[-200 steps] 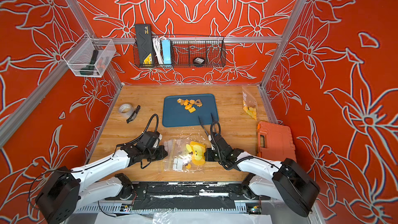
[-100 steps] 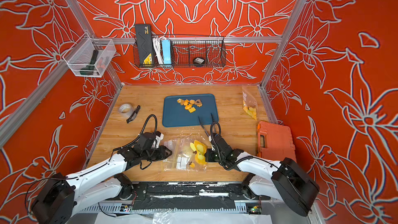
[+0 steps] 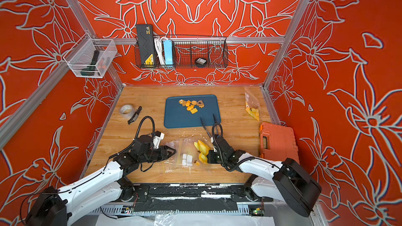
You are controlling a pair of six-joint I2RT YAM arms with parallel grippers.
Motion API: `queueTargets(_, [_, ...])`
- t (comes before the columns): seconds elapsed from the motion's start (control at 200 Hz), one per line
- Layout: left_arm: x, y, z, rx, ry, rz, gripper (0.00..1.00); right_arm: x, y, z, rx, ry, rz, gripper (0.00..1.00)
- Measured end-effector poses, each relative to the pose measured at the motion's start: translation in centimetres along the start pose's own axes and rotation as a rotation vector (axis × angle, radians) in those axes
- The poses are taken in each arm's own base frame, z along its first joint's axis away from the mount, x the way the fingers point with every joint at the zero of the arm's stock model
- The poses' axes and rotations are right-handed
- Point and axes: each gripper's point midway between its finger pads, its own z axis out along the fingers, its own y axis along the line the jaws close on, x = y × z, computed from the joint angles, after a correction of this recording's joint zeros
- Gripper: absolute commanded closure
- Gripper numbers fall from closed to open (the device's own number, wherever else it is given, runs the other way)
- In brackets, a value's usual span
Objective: Put the cookies into a resealable bag to prevent moisture
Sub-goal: Pick up the ziploc bag.
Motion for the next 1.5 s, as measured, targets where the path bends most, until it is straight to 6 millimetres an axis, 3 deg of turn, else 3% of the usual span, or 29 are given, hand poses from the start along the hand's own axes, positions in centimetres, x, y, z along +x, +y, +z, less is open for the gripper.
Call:
queueTargets(0.35, [0.0, -0.4, 0.1, 0.049, -0.012, -0.051, 0.49, -0.3, 0.3, -0.1, -0.006, -0.006, -0.049, 1.00])
queueTargets(0.52, [0.7, -0.4, 0.3, 0.085, 0.012, -0.094, 0.48, -1.7, 1.6, -1.3, -0.048, -0.078, -0.128, 1.00])
queueTargets(0.721, [0.5, -1.9, -0.1, 0.149, 0.009, -0.084, 0.48, -3.4, 2.6, -2.7, -0.068, -0.175, -0.234, 1.00])
queueTargets(0.961, [-0.1, -3.5, -1.2, 0.232, -0.043, -0.065, 0.47, -4.5, 2.1, -3.7, -0.021, -0.245, -0.305, 1.00])
queueTargets(1.346, [-0.1, -4.2, -1.6, 0.291, -0.054, -0.075, 0.44, -4.4, 1.8, -3.9, -0.007, -0.259, -0.332, 1.00])
queueTargets(1.501, [-0.1, -4.1, -1.5, 0.287, -0.050, -0.082, 0.49, -4.5, 1.8, -3.9, -0.009, -0.265, -0.294, 1.00])
